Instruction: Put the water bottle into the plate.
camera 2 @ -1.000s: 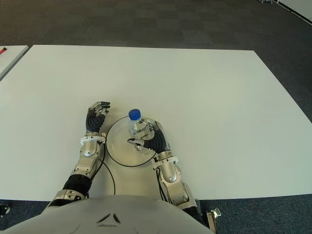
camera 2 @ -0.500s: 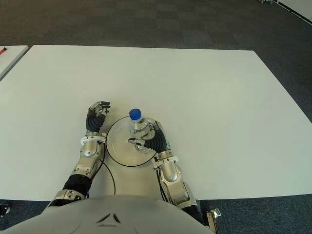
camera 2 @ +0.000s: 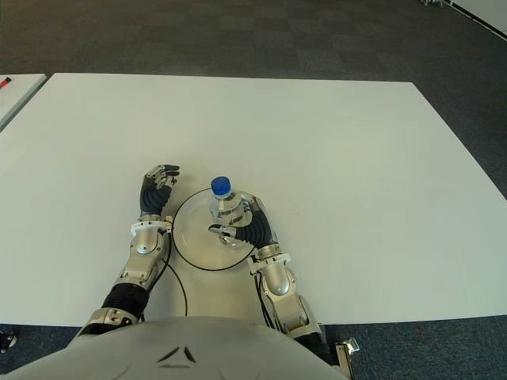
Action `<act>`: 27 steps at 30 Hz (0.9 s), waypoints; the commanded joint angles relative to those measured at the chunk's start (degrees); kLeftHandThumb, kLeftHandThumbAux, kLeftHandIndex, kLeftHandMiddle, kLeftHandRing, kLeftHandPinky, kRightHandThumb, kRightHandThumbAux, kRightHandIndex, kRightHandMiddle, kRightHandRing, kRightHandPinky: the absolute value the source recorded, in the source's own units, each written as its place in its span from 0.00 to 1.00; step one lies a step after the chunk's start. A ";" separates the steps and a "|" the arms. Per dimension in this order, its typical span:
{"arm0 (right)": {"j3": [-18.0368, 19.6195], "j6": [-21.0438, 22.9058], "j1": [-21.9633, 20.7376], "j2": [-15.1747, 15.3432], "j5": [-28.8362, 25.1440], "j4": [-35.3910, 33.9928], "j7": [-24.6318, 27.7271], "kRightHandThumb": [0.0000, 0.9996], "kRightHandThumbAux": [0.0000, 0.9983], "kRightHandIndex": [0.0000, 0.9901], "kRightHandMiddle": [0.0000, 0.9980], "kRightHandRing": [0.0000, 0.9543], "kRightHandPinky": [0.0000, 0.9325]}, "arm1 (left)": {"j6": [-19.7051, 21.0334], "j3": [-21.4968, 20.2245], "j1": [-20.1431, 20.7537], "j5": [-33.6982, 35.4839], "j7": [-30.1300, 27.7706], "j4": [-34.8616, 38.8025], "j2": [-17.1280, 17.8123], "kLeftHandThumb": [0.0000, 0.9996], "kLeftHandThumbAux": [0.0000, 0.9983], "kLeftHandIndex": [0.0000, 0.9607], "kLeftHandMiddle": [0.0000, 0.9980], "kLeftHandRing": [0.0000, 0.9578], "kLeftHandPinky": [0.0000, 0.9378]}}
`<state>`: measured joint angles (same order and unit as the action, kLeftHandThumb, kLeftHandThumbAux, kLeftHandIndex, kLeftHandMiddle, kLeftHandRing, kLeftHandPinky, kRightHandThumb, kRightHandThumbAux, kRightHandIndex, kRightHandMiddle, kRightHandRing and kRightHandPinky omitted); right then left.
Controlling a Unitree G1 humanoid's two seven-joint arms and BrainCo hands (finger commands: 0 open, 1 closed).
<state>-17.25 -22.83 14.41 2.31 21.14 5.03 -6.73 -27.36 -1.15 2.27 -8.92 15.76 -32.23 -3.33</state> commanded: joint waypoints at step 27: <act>-0.06 -1.83 -0.89 -0.62 -5.85 2.76 2.39 0.84 0.69 0.39 0.50 0.52 0.48 | 1.41 0.29 0.30 -0.05 0.03 -0.25 0.03 0.72 0.71 0.43 0.36 0.36 0.36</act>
<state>-17.14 -24.92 13.41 2.11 18.93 7.13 -7.01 -26.94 -1.15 2.33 -8.89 15.76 -32.22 -3.30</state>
